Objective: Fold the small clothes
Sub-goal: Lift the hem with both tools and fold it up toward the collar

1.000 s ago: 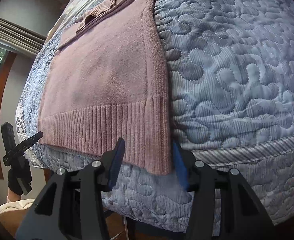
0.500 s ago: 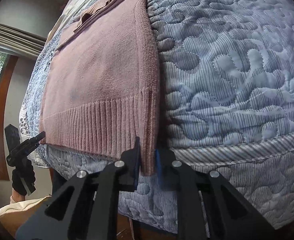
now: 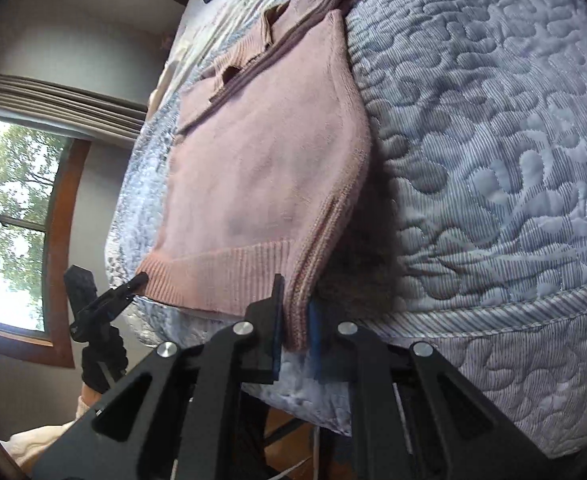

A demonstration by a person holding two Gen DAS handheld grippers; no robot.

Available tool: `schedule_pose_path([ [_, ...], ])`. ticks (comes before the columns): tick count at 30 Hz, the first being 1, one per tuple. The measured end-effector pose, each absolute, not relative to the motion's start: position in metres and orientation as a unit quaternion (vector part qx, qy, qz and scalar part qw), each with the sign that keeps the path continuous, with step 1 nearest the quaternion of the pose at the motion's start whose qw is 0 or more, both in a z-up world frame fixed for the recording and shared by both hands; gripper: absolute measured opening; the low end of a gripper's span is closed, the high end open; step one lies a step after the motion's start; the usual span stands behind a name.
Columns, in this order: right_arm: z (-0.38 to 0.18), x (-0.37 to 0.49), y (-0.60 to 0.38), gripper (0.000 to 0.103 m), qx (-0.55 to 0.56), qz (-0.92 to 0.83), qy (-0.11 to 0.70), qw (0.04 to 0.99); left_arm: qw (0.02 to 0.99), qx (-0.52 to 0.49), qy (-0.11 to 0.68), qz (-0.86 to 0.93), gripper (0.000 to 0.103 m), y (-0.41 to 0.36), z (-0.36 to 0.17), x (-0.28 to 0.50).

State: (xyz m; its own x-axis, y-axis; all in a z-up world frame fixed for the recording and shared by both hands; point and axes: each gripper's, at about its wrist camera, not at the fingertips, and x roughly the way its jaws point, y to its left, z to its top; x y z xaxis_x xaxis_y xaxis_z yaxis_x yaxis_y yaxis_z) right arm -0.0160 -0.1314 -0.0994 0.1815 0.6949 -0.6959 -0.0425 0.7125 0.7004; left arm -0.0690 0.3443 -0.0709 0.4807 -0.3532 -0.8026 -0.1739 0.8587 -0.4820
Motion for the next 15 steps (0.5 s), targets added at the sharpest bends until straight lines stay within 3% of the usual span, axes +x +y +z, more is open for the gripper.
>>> schedule_pose_path([
  [7,-0.069,0.034,-0.142,0.009,0.315,0.256,0.559,0.723,0.839,-0.264,0.474,-0.048,0.010,0.356,-0.041,-0.023],
  [15,-0.082,0.104,-0.157,0.009,0.343,0.221,0.575,0.709,0.832,-0.286,0.476,-0.016,0.010,0.381,-0.050,0.037],
])
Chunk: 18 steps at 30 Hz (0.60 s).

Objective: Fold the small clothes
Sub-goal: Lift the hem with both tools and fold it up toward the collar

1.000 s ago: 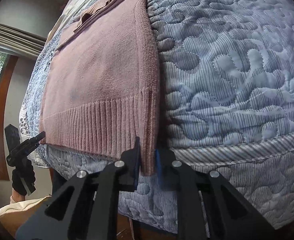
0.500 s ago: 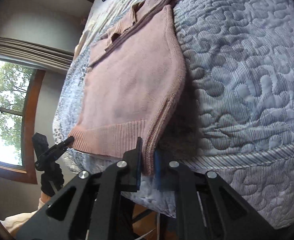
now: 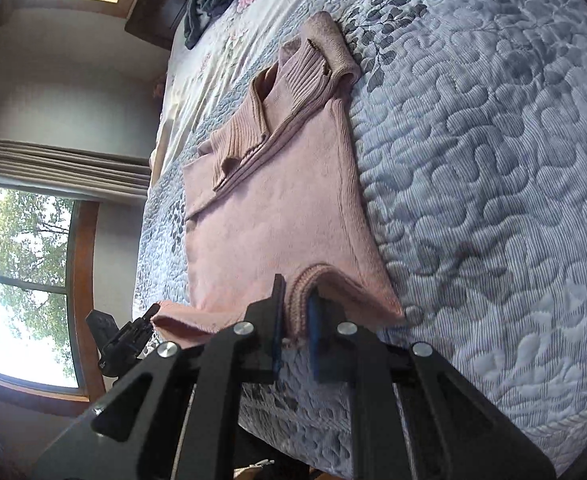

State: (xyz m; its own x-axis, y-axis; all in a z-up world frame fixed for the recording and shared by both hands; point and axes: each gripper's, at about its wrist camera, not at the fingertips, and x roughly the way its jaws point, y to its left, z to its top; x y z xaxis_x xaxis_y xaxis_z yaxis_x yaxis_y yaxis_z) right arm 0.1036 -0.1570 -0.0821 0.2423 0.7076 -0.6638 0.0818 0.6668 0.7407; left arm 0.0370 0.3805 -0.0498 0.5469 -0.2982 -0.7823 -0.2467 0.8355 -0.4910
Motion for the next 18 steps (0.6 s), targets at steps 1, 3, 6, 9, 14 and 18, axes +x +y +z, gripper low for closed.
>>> schedule_pose_path([
  [1,-0.085,0.112,-0.157,0.009,0.344,0.216,0.579,0.707,0.829,-0.291,0.477,-0.011,0.010,0.384,-0.053,0.045],
  [3,-0.092,0.130,-0.154,0.009,0.339,0.204,0.589,0.705,0.825,-0.294,0.483,-0.002,0.010,0.388,-0.061,0.059],
  [6,-0.103,0.152,-0.148,0.009,0.335,0.192,0.602,0.699,0.819,-0.290,0.495,0.006,0.010,0.390,-0.071,0.078],
  [9,-0.114,0.170,-0.143,0.009,0.331,0.185,0.612,0.694,0.814,-0.283,0.507,0.012,0.010,0.390,-0.082,0.094],
  [14,-0.130,0.192,-0.140,0.009,0.332,0.177,0.625,0.684,0.800,-0.292,0.524,0.022,0.011,0.396,-0.102,0.112],
  [18,-0.136,0.203,-0.133,0.012,0.327,0.179,0.630,0.682,0.792,-0.312,0.524,0.021,0.014,0.400,-0.109,0.119],
])
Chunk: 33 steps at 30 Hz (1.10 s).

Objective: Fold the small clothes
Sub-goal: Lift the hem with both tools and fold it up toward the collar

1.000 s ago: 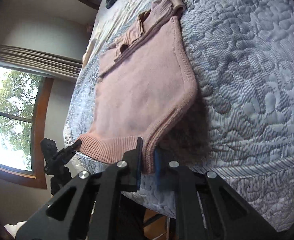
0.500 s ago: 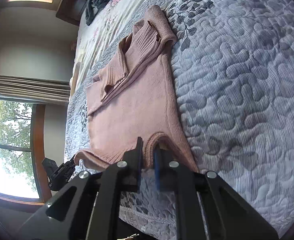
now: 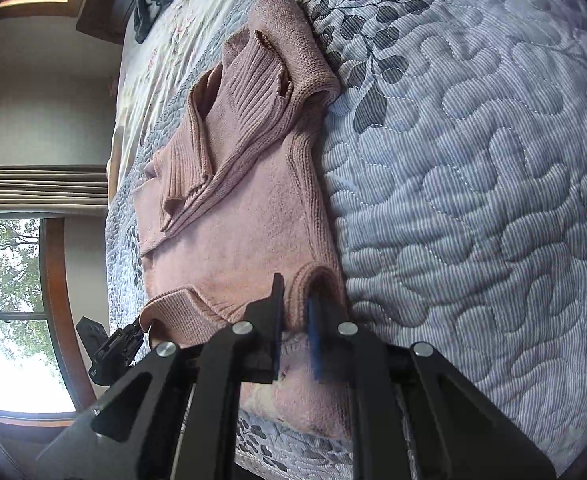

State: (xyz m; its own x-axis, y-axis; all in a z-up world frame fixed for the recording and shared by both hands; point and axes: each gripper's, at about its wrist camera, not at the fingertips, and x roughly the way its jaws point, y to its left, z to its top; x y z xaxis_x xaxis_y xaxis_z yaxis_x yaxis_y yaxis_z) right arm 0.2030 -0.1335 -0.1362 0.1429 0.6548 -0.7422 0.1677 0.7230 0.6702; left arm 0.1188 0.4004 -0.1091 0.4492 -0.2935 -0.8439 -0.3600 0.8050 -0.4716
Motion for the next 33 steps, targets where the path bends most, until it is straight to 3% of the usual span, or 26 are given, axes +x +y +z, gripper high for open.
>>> schedule_pose_path([
  [4,-0.135,0.207,-0.141,0.016,0.342,0.182,0.625,0.677,0.779,-0.351,0.519,0.000,0.018,0.411,-0.106,0.116],
  [7,-0.127,0.203,-0.154,0.032,0.347,0.178,0.612,0.688,0.777,-0.388,0.495,-0.026,0.030,0.423,-0.098,0.104],
  [8,-0.124,0.202,-0.159,0.046,0.345,0.168,0.606,0.697,0.777,-0.397,0.487,-0.030,0.033,0.427,-0.095,0.099],
  [9,-0.120,0.201,-0.164,0.047,0.340,0.161,0.601,0.705,0.778,-0.401,0.483,-0.031,0.033,0.431,-0.092,0.095],
  [16,-0.096,0.193,-0.169,0.047,0.303,0.176,0.584,0.732,0.819,-0.306,0.484,-0.040,0.034,0.419,-0.067,0.098],
  [20,-0.086,0.188,-0.149,0.047,0.251,0.185,0.583,0.750,0.836,-0.217,0.502,-0.053,0.045,0.392,-0.066,0.121],
  [29,-0.086,0.184,-0.131,0.047,0.208,0.194,0.590,0.756,0.831,-0.081,0.544,-0.084,0.046,0.350,-0.096,0.156],
  [31,-0.086,0.185,-0.129,0.047,0.202,0.194,0.591,0.756,0.830,-0.071,0.546,-0.089,0.044,0.348,-0.099,0.158],
  [33,-0.086,0.186,-0.125,0.047,0.193,0.193,0.593,0.758,0.830,-0.060,0.548,-0.084,0.035,0.346,-0.101,0.158],
])
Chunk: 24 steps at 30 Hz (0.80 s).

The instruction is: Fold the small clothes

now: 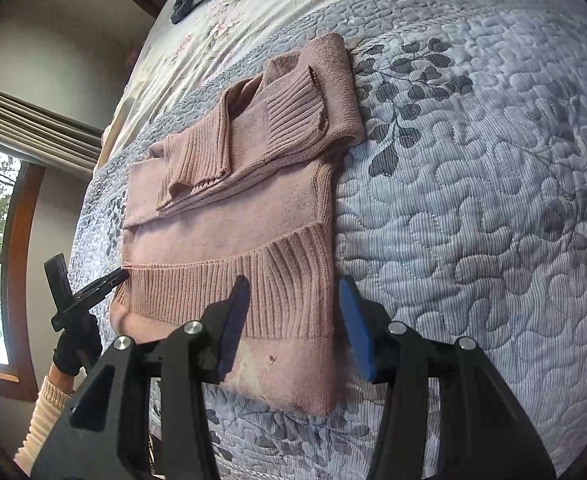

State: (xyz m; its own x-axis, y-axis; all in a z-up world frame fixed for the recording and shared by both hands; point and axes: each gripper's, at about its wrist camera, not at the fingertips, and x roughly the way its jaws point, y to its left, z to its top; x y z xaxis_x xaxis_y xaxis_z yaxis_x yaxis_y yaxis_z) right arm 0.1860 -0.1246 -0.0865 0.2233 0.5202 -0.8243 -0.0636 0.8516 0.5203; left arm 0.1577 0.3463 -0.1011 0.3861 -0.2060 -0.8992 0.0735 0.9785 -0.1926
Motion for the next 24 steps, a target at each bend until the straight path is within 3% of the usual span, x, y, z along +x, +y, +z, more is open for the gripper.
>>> schedule_pose_path([
  [3,-0.086,0.188,-0.114,0.048,0.161,0.196,0.594,0.764,0.836,-0.049,0.540,-0.077,0.027,0.347,-0.097,0.154],
  [12,-0.095,0.188,-0.091,0.050,0.111,0.206,0.602,0.763,0.861,0.001,0.502,-0.080,0.036,0.344,-0.081,0.150],
  [15,-0.099,0.188,-0.091,0.050,0.107,0.207,0.605,0.761,0.862,-0.019,0.499,-0.092,0.049,0.351,-0.080,0.151],
  [24,-0.103,0.194,-0.092,0.050,0.101,0.208,0.607,0.761,0.837,-0.018,0.537,-0.102,0.050,0.346,-0.107,0.155],
])
